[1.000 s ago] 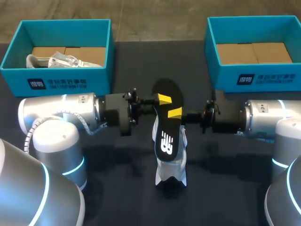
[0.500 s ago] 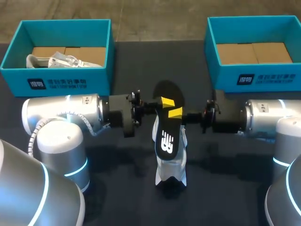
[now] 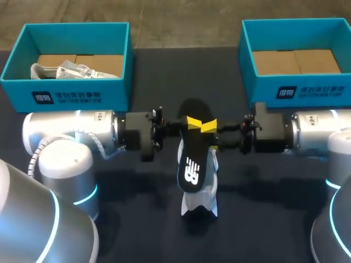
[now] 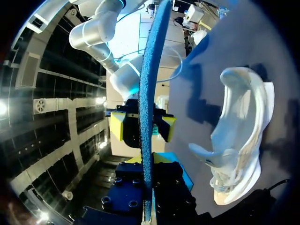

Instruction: Take the shoe out of the shoebox, open the shoe tongue, remove and reinsert the insole, then place the shoe into the shoebox

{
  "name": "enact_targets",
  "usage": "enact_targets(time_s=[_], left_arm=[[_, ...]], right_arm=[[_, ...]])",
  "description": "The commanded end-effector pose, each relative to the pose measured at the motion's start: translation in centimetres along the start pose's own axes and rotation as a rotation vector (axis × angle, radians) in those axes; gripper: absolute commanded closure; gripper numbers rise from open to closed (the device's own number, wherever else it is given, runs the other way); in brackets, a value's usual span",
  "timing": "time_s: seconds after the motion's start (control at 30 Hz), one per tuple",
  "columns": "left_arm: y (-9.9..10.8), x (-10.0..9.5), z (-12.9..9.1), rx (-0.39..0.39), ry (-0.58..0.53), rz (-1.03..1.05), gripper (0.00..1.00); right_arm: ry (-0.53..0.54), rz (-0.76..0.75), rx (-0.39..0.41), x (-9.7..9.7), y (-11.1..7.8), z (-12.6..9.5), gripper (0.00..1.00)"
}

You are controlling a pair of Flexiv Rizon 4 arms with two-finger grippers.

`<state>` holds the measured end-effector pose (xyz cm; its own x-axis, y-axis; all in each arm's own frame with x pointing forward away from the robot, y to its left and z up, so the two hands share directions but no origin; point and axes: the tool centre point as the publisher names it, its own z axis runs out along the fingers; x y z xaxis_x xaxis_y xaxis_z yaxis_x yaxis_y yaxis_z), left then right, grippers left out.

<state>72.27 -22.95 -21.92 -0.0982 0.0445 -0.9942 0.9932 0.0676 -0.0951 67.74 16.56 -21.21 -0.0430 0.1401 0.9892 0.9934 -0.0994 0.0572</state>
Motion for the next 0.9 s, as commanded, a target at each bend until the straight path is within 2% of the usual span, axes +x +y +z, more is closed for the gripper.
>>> enact_targets(time_s=[0.03,0.17,0.37,0.53,0.63,0.9], left_arm=[[-1.5,-0.2,-2.5,0.01,0.039,-0.016,1.0],[-2.5,-0.4,-3.7,0.026,0.044,-0.052,1.0],[-4.1,-0.4,-4.9,0.05,0.073,-0.109,1.0],[-5.4,0.2,-5.3,0.041,0.103,-0.138,1.0],[-6.4,0.4,-5.5,0.031,0.153,-0.16,1.0],[-6.4,0.4,-5.5,0.031,0.153,-0.16,1.0]], right_arm=[[-0.038,-0.009,0.029,0.2,-0.6,-3.2,0.0],[-0.063,-0.06,0.093,-0.1,-1.2,-4.5,0.0],[-0.129,-0.105,0.1,-0.7,-1.4,-6.3,0.0],[-0.172,-0.177,0.128,-1.6,-1.4,-7.3,0.0],[-0.172,-0.177,0.128,-1.6,-1.4,-7.3,0.0],[-0.172,-0.177,0.128,-1.6,-1.4,-7.3,0.0]])
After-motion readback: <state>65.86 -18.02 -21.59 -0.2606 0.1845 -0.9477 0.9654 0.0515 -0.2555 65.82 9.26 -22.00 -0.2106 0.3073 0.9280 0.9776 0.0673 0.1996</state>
